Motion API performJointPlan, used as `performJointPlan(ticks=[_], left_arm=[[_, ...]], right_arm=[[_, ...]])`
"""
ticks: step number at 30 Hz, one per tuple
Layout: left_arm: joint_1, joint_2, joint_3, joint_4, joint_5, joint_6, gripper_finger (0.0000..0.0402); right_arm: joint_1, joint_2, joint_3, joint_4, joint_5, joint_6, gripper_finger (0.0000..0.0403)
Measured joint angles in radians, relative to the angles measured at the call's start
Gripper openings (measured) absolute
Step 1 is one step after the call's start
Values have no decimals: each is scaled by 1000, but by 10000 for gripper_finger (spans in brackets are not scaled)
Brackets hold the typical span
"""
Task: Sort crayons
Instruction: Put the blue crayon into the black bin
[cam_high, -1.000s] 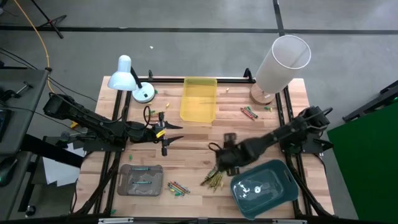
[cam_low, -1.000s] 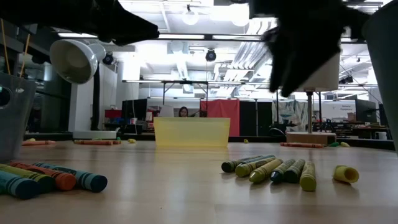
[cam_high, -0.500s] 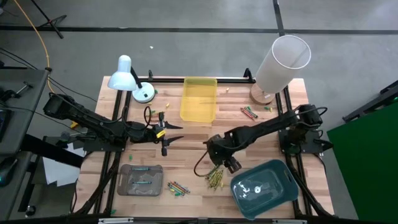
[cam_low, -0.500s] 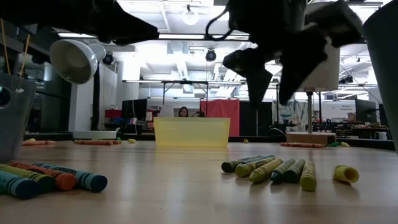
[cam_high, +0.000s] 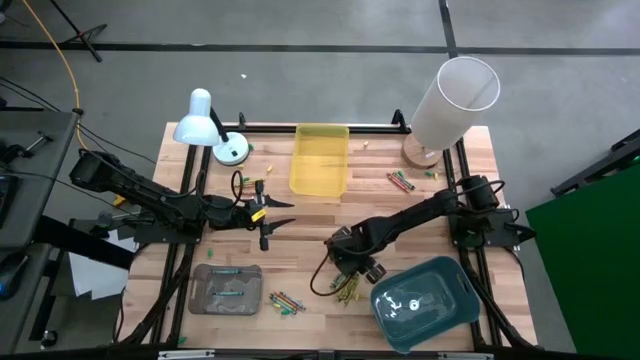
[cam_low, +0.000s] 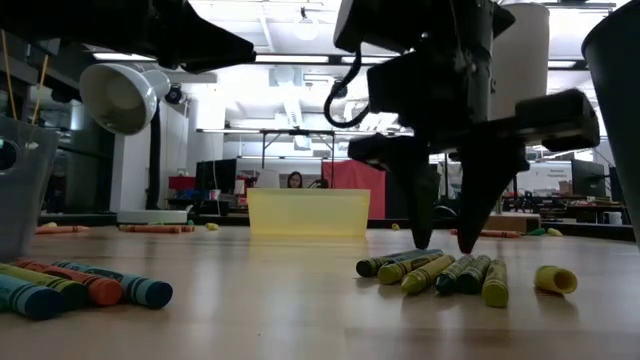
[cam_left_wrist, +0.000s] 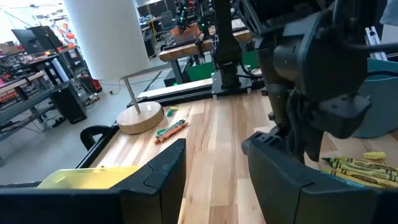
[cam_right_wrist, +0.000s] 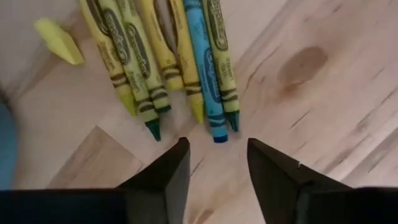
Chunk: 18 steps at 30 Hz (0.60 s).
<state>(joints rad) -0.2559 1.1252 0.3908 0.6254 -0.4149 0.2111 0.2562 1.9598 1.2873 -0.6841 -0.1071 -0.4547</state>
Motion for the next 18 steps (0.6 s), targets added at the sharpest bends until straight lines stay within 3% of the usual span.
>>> performJointPlan(ticks=[8,18], left_arm=[[0,0,0,-1,0,0,158],[0,0,0,-9,0,-1,158]], right_arm=[[0,6,0,19,1,3,97],[13,23,0,19,13,8,92]])
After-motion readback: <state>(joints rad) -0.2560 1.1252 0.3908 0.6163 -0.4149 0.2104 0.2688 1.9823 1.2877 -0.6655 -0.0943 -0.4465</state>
